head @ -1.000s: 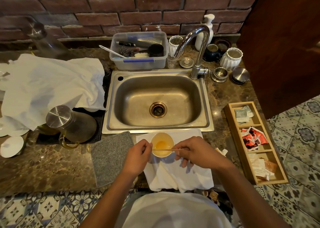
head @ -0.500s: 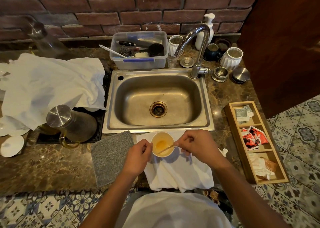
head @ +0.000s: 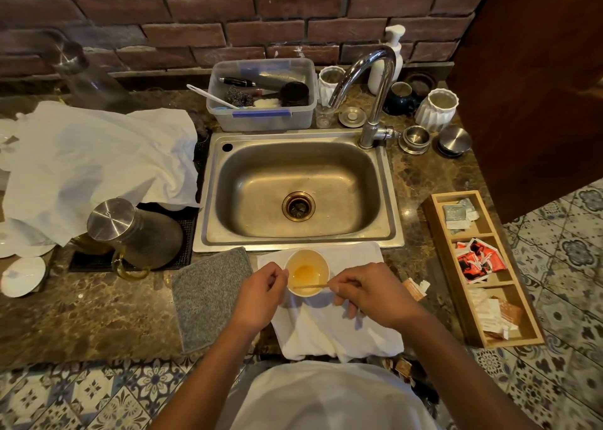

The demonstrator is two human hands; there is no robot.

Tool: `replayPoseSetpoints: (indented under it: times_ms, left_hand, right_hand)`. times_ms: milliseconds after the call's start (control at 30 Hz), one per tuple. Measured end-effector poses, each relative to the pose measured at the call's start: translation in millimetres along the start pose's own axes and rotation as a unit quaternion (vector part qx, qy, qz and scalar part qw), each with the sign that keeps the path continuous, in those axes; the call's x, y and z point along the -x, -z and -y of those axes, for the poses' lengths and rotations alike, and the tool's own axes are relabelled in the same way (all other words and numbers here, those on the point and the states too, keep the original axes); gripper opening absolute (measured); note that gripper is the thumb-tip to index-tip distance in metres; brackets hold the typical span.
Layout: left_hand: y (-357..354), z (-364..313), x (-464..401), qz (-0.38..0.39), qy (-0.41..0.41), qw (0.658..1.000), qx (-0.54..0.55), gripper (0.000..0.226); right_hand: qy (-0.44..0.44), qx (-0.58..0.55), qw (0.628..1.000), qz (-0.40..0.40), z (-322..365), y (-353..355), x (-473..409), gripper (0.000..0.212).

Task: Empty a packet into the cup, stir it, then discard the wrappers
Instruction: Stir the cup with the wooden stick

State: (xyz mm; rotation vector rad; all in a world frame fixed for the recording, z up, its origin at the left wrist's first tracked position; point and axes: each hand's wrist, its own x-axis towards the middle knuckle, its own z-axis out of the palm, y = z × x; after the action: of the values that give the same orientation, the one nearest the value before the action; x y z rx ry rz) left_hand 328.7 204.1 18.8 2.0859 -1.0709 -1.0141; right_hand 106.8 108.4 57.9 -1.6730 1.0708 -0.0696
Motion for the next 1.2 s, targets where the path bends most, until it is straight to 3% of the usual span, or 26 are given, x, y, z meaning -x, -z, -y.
replayPoseSetpoints:
  times_ms: [233,400,767,1200]
  left_hand:
    - [-0.6,1.0,-1.1,0.003,-0.001,1.000,0.007,0.035]
    - [0.2,0.3,0.3,0.004,-0.006,1.000,0.004,0.034]
    - [0.4,-0.8,0.1,0.004,-0.013,1.000,-0.008,0.034]
    - [-0.2,-2.3,0.6,0.002,-0.032,0.999,0.010,0.034]
  right_hand:
    - [0.020,0.099,0.980,-0.168,17.1,3.7,-21.3,0.013]
    - [0.044,0.222,0.964,-0.138,22.1,-7.2,-47.0,0.021]
    - [0.071,0.350,0.925,-0.130,10.1,-22.8,-59.5,0.028]
    - [0.122,0.390,0.909,-0.080,12.5,-20.4,-39.9,0.022]
